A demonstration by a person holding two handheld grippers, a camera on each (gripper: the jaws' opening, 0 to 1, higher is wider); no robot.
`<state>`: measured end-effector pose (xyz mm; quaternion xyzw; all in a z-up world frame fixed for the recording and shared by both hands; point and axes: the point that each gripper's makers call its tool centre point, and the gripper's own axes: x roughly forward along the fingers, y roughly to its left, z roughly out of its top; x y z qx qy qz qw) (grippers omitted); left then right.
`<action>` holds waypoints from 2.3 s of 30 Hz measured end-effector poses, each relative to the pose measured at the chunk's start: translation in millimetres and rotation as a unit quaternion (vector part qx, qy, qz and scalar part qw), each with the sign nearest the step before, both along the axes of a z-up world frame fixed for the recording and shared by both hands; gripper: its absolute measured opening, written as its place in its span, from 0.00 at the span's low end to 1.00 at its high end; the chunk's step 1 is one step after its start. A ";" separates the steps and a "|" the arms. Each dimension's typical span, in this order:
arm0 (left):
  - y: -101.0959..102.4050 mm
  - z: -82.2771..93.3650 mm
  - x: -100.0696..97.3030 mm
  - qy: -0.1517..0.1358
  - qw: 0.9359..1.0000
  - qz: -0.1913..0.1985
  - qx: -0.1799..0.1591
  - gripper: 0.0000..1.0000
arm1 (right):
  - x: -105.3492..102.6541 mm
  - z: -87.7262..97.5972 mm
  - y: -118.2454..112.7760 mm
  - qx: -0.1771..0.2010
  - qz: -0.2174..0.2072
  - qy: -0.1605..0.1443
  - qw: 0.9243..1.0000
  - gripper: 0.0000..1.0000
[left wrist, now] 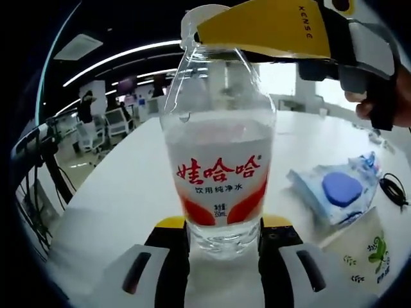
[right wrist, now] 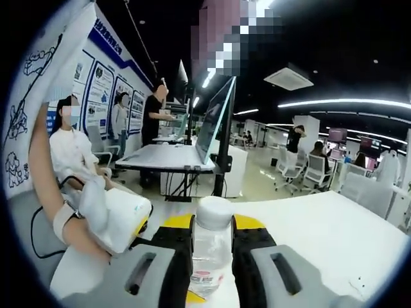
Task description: Arrange the tabletop items into an orderly group along one side of the table until the central work area is clear of visible clutter.
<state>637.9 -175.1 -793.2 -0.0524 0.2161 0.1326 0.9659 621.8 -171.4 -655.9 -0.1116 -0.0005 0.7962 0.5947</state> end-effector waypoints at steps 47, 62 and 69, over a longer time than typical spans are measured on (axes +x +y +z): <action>-12.1 14.2 -27.0 -0.019 0.999 -0.039 -0.020 0.61 | 3.1 -2.3 -14.7 -0.025 -0.044 0.092 0.994 0.78; -1.8 40.7 -54.4 0.005 0.996 -0.087 -0.016 0.76 | 17.9 -9.4 -62.2 -0.062 -0.123 0.136 0.981 0.90; -8.7 50.8 -53.2 0.018 0.991 -0.134 -0.002 0.72 | 23.6 -28.4 -89.5 -0.110 -0.142 0.128 0.975 0.93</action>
